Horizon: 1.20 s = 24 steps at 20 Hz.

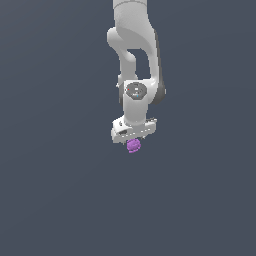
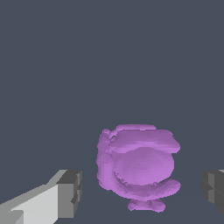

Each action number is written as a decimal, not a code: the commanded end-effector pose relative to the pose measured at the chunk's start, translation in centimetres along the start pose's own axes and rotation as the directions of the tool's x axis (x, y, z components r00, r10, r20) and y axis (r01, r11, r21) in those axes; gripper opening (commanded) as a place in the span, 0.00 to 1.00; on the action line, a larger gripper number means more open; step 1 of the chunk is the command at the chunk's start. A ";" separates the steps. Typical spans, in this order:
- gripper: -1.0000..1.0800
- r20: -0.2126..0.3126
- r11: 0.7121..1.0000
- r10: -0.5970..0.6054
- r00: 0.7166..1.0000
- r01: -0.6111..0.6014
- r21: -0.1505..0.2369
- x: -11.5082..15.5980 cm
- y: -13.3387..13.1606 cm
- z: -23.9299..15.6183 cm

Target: Pick up the object and move it to a goal position.

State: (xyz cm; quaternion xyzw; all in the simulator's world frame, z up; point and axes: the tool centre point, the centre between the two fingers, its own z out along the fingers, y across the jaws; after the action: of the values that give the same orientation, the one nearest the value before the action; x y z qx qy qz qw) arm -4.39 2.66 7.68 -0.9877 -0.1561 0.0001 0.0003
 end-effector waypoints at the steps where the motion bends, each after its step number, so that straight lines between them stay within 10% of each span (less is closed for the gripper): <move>1: 0.96 0.001 1.000 -0.002 1.000 0.002 0.000 -0.1 0.0 1.2; 10: 0.96 0.000 1.000 -0.005 1.000 0.005 -0.001 0.0 0.0 3.6; 11: 0.00 0.000 1.000 -0.005 1.000 0.005 -0.001 0.0 0.0 3.6; 24: 0.00 -0.001 1.000 -0.004 1.000 0.004 -0.001 0.0 0.0 3.3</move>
State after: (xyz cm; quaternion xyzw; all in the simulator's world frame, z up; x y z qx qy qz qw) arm -4.42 2.67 4.26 -0.9874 -0.1582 -0.0005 -0.0002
